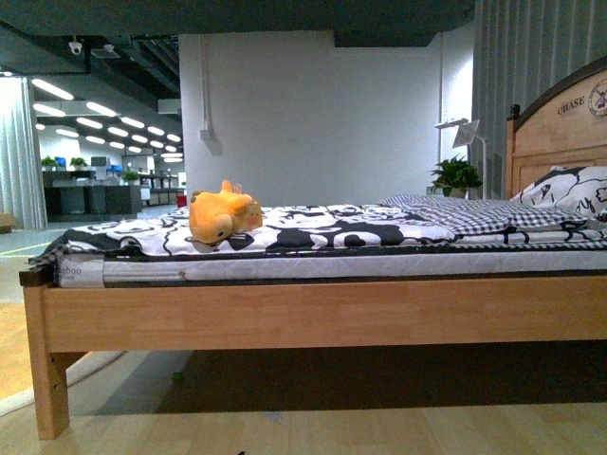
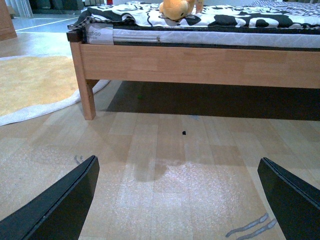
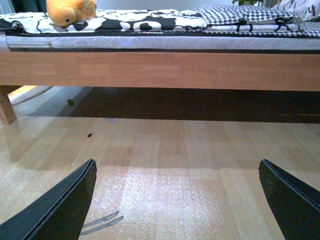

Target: Put away toys

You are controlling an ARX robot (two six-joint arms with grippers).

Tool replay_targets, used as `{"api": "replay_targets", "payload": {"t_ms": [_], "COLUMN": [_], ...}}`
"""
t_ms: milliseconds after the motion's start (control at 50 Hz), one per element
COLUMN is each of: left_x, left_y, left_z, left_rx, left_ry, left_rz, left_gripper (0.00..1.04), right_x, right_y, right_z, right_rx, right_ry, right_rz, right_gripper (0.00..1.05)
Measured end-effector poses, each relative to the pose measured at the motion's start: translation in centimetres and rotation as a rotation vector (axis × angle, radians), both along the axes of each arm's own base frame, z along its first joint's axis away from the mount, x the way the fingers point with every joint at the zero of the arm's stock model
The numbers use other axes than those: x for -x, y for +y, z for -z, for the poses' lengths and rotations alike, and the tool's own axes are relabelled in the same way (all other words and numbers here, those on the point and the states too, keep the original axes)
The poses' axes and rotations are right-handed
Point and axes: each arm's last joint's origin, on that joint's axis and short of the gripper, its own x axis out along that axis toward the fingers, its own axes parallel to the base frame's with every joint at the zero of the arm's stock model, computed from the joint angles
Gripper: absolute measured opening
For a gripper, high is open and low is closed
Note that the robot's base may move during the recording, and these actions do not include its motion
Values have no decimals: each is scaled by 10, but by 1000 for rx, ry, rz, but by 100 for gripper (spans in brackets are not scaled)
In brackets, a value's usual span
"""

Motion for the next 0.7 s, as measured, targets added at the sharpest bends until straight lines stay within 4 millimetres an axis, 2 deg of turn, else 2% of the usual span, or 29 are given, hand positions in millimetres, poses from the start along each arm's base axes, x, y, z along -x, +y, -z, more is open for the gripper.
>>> {"api": "replay_targets", "payload": {"t_ms": [699], "left_x": [0], "left_y": [0], "left_z": [0], "left_rx": [0], "left_ry": [0], "left_rz": [0], "left_gripper": [99], "right_x": [0], "right_y": [0], "right_z": [0], "right_rx": [0], "right_ry": [0], "right_rz": [0], "right_gripper": [98]}}
